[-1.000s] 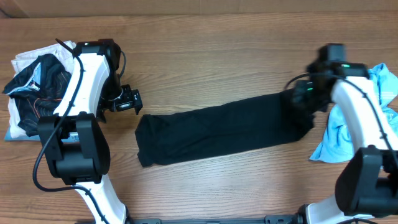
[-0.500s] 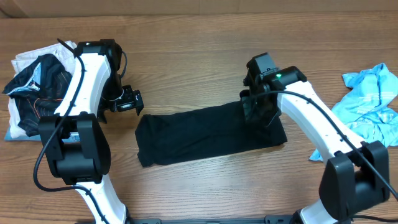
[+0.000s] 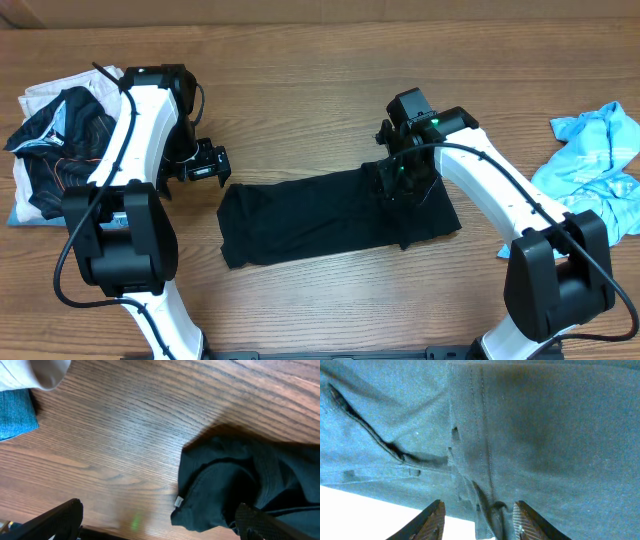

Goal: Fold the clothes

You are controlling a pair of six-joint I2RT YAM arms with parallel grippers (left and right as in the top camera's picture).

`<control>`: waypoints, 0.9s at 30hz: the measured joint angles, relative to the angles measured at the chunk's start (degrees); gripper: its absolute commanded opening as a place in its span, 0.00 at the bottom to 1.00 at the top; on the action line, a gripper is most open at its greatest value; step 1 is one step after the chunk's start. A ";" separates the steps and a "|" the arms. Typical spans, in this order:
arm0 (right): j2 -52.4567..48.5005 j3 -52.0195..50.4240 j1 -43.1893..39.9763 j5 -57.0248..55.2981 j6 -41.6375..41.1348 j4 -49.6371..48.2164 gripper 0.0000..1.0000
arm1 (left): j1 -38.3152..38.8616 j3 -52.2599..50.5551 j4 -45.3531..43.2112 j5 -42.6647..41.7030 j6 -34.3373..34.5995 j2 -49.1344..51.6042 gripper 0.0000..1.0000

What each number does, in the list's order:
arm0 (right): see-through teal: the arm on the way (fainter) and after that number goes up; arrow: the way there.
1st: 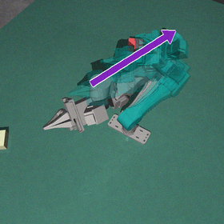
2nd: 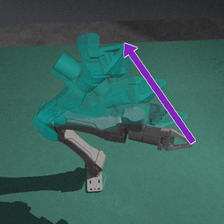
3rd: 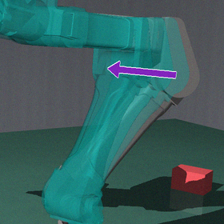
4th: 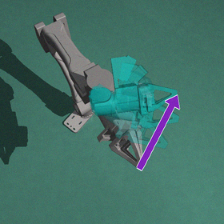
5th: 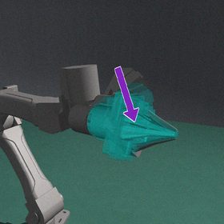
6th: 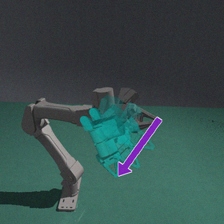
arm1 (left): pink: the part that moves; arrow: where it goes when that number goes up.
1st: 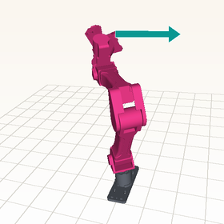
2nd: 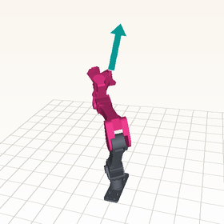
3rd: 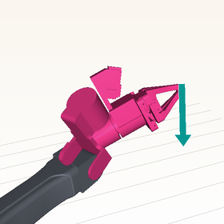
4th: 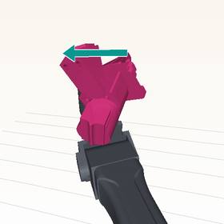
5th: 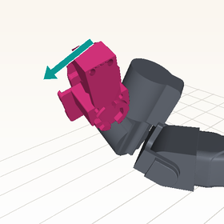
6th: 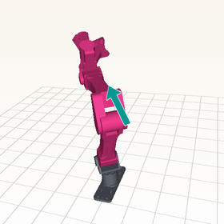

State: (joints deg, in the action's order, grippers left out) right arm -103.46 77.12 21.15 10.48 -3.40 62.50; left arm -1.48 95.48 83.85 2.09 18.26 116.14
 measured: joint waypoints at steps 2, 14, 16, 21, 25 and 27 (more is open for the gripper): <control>0.00 0.00 0.00 -0.15 0.17 -0.13 0.49 | 0.00 0.00 0.44 0.00 0.00 0.00 1.00; 0.00 0.00 -1.14 -5.73 -1.49 -0.24 0.53 | 1.05 -3.41 -0.66 -4.02 -3.10 -0.02 1.00; 0.00 0.00 -1.25 -6.05 -1.49 -0.31 0.53 | 1.73 -5.86 -2.40 -4.46 -3.98 -0.02 1.00; 0.00 0.00 -1.25 -6.23 -1.55 -0.35 0.54 | 2.91 -11.04 -8.74 -8.17 -7.87 -0.11 1.00; 0.00 0.00 -1.25 -6.25 -1.53 -0.35 0.54 | 2.99 -14.71 -11.74 -11.56 -10.64 -0.11 1.00; 0.00 0.00 -1.25 -6.25 -1.53 -0.37 0.54 | 2.99 -17.16 -13.40 -12.98 -12.28 -0.11 1.00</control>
State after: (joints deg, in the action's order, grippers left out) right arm -103.46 77.12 19.90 4.23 -4.93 62.13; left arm 1.52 78.32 70.46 -10.90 5.98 116.03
